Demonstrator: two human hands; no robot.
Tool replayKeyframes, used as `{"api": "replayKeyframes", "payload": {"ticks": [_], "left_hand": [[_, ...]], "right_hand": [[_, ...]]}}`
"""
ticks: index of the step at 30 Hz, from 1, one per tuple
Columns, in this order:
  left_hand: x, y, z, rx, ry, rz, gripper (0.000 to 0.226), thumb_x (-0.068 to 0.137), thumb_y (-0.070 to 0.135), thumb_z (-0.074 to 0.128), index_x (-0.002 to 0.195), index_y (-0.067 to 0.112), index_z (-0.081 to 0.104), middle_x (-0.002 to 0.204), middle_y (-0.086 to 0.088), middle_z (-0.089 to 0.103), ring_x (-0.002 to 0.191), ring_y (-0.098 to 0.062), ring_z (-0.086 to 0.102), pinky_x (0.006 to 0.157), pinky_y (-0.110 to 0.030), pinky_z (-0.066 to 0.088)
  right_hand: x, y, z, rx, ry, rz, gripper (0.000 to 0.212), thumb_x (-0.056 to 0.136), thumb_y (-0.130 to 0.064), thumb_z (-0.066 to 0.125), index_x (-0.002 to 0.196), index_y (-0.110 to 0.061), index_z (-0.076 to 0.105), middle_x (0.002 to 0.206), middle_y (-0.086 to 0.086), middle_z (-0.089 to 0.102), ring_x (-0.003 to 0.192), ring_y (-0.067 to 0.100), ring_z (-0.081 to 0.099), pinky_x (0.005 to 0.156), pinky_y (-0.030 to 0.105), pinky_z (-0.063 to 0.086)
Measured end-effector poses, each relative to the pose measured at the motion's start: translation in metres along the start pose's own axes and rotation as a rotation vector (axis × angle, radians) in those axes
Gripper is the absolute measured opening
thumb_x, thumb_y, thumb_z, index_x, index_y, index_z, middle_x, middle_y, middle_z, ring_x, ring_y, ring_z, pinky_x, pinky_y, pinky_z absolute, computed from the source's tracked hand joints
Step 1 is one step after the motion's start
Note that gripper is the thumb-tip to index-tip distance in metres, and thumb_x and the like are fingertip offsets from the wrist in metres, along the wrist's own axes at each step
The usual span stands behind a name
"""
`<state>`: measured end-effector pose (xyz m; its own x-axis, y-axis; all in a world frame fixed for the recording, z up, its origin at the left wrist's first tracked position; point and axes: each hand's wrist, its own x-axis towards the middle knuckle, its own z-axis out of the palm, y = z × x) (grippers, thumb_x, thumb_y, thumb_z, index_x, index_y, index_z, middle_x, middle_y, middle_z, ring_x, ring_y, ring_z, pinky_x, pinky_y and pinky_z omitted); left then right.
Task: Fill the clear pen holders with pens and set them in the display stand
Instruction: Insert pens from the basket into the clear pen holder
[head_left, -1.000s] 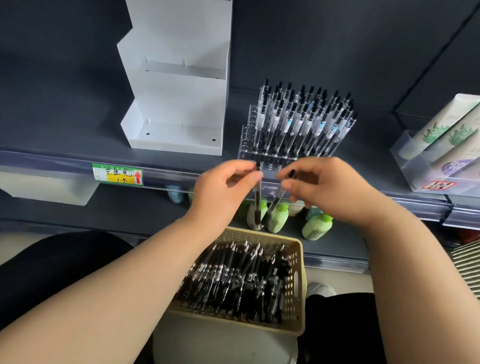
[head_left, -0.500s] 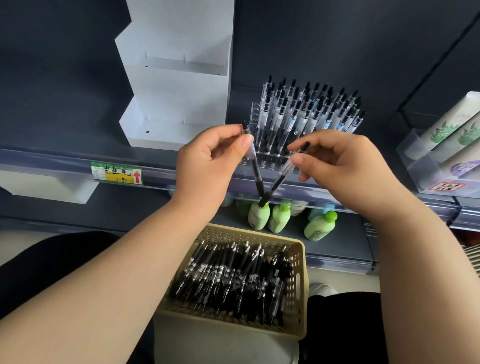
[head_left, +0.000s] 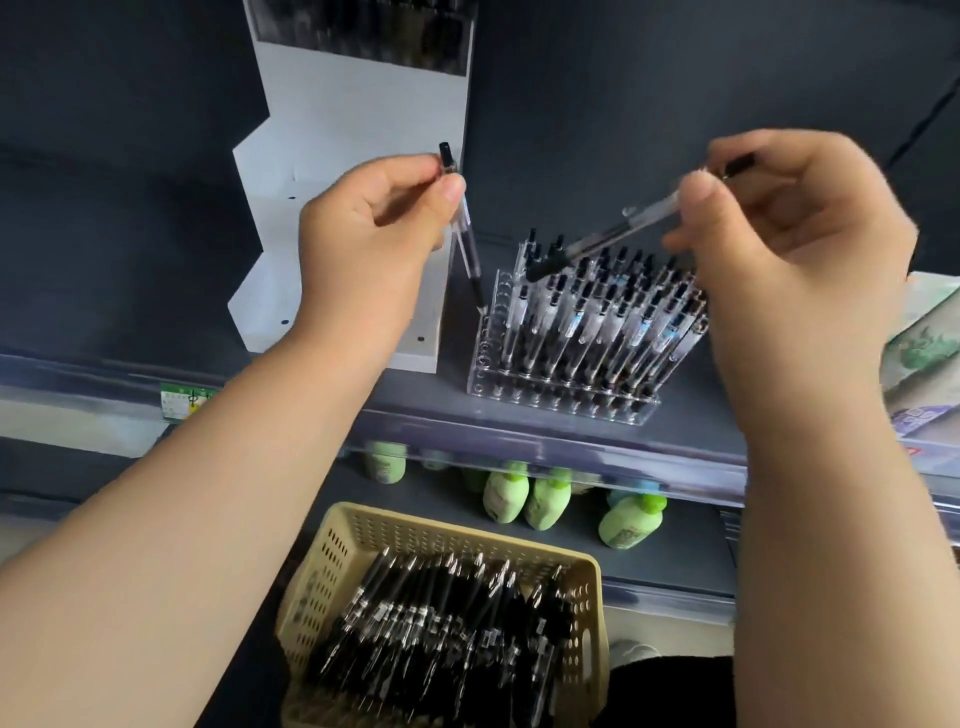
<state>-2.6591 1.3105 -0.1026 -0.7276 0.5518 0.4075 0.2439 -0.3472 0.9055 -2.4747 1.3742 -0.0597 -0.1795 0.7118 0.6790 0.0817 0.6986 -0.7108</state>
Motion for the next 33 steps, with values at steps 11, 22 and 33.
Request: {"api": "replayKeyframes", "payload": {"ticks": [11,22,33], "left_hand": [[0.014,-0.013,0.0,0.192,-0.091,0.007,0.021,0.081,0.014,0.07,0.098,0.025,0.067,0.09,0.005,0.071,0.084,-0.007,0.068,0.086,-0.029,0.054],[0.021,-0.02,-0.006,0.139,-0.069,-0.054,0.017,0.081,0.016,0.07,0.093,0.028,0.068,0.092,0.006,0.072,0.087,-0.009,0.069,0.087,-0.032,0.054],[0.022,-0.024,-0.001,0.089,-0.056,-0.064,0.019,0.081,0.014,0.071,0.088,0.031,0.067,0.09,0.007,0.072,0.084,-0.011,0.069,0.086,-0.035,0.054]], "right_hand": [[0.032,0.023,0.063,-0.375,-0.235,-0.03,0.011,0.088,-0.027,0.059,0.098,-0.023,0.062,0.072,-0.021,0.056,0.084,0.009,0.06,0.077,0.02,0.047],[0.031,0.046,0.082,-0.556,-0.302,-0.105,0.019,0.09,-0.026,0.056,0.104,-0.017,0.065,0.086,-0.004,0.07,0.09,0.026,0.058,0.09,0.043,0.042],[0.029,0.052,0.087,-0.577,-0.32,-0.079,0.02,0.089,-0.025,0.057,0.105,-0.017,0.065,0.086,-0.001,0.07,0.09,0.028,0.059,0.086,0.045,0.044]]}}
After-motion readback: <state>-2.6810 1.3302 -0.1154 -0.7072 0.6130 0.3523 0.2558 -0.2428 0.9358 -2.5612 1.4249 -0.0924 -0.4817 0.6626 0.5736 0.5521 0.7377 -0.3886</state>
